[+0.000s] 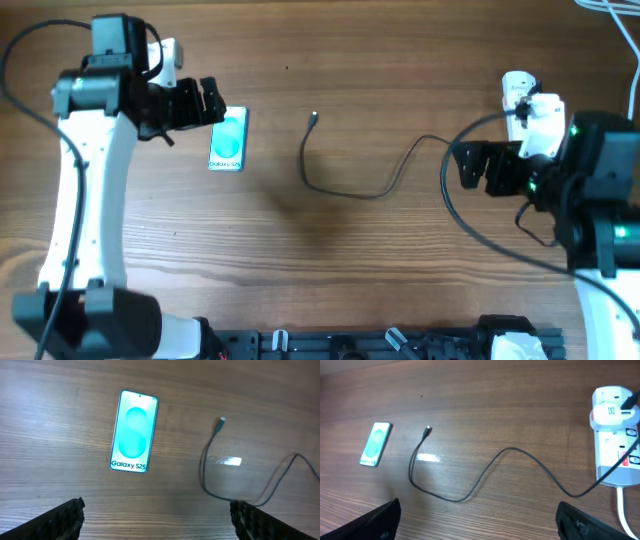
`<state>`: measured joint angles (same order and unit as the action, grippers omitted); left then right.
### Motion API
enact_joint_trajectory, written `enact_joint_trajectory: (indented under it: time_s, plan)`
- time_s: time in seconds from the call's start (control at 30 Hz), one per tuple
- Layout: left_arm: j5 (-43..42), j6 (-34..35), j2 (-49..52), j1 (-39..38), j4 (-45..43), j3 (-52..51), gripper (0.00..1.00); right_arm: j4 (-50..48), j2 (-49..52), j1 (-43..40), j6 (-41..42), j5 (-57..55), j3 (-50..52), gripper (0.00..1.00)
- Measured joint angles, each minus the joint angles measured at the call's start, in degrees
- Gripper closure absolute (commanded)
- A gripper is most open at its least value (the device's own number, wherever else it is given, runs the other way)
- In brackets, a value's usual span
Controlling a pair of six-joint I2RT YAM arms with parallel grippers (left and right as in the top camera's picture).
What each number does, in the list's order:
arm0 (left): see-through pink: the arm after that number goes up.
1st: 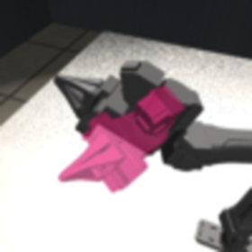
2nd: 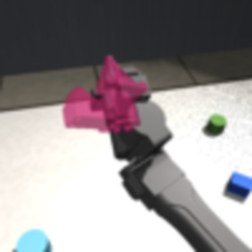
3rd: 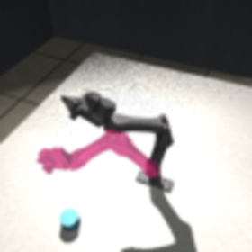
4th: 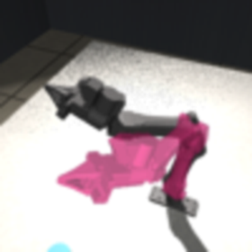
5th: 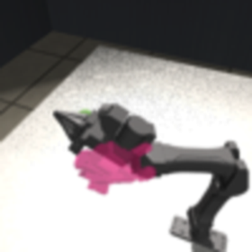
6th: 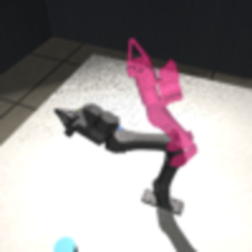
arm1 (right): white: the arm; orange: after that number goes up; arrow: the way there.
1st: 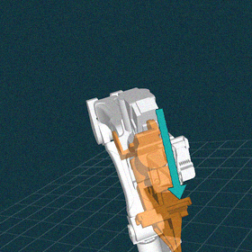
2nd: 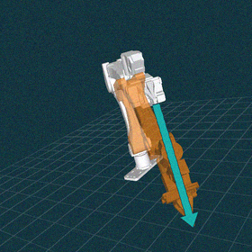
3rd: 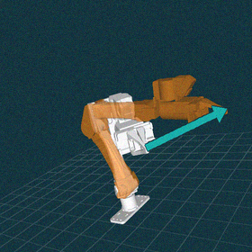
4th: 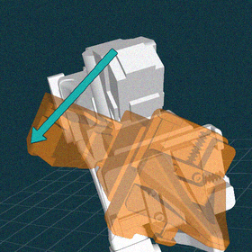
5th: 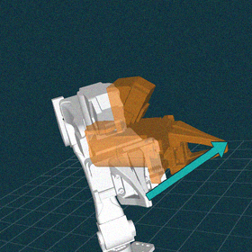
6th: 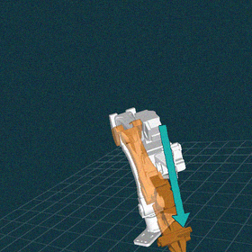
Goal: Plug charger to phone and switch on socket
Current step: 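Move the left gripper forward over the Galaxy S25 phone, then lower the left gripper and grasp the phone's top edge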
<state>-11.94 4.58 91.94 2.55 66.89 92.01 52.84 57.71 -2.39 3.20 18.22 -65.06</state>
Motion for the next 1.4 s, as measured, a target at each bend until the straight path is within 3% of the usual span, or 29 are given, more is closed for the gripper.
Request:
enact_joint_trajectory:
  time_s: [0.43,0.87,1.4]
  plan:
    - [0.13,-1.55,4.98,-0.02,-5.81,0.02,0.0,0.33,8.85,0.0,0.0,4.31,-0.04,0.0]
    - [4.94,-4.33,17.16,-4.44,-5.88,0.24,0.02,1.33,8.94,0.0,0.0,4.74,-0.04,0.0]
    - [10.4,-7.69,28.55,-4.52,-9.25,0.24,0.06,2.34,8.96,0.0,0.0,4.74,-0.04,0.0]
